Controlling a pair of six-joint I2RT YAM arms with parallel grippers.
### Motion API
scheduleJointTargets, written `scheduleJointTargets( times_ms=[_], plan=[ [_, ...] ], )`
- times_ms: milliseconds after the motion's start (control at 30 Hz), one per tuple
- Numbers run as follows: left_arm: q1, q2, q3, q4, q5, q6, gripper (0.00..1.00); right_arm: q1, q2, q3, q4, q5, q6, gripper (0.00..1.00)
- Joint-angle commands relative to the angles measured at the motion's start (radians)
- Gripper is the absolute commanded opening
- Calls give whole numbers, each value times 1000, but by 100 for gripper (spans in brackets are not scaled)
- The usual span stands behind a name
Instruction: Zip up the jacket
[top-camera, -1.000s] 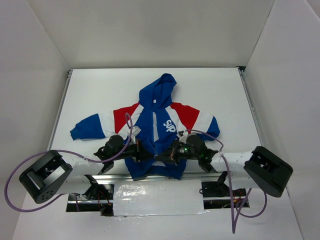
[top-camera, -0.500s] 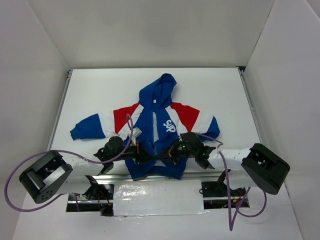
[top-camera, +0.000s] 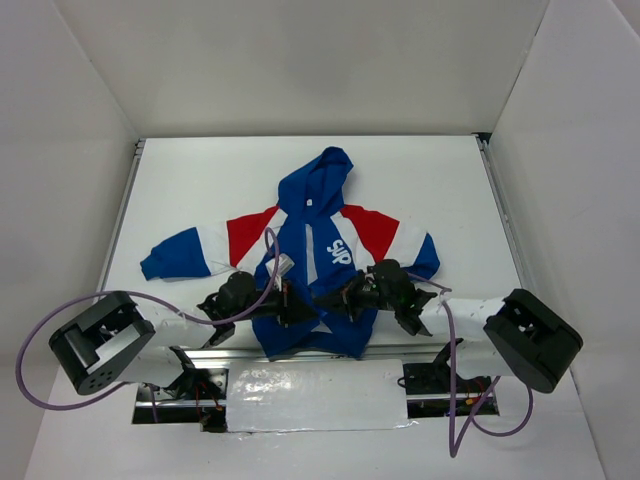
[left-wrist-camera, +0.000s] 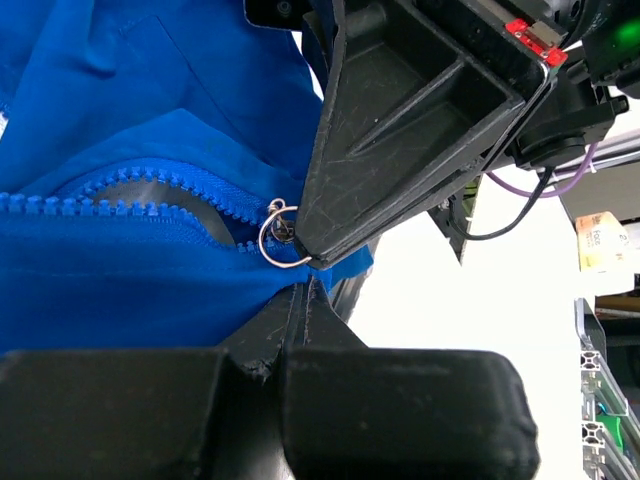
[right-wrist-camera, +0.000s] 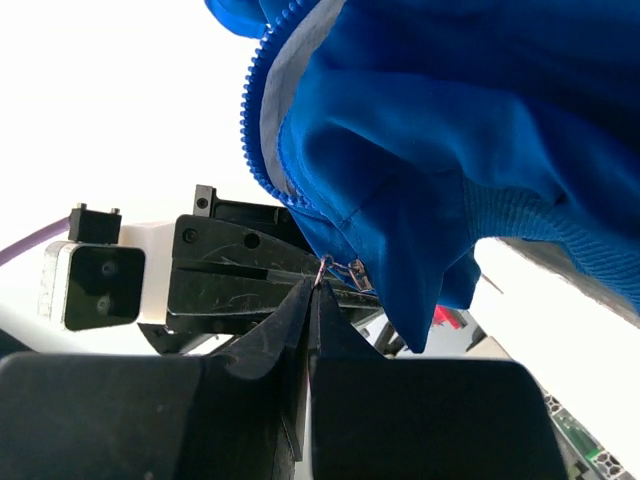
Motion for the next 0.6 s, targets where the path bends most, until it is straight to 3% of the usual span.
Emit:
scheduleJointTargets(
  times_ms=[0,300,467,567],
  plan=[
    [-42,26,9,16,126,30,0,-41,-5,43,155,95,40,0],
    [-74,-40,6,-27,121,52,0,-81,116,53,276,91,76,0],
    [-93,-70,-8,-2,160,49,0,-112,233,43,575,26,176,0],
    [-105,-99,-11,-39,145,62,0,-115,278,59,626,-2,224,0]
  ],
)
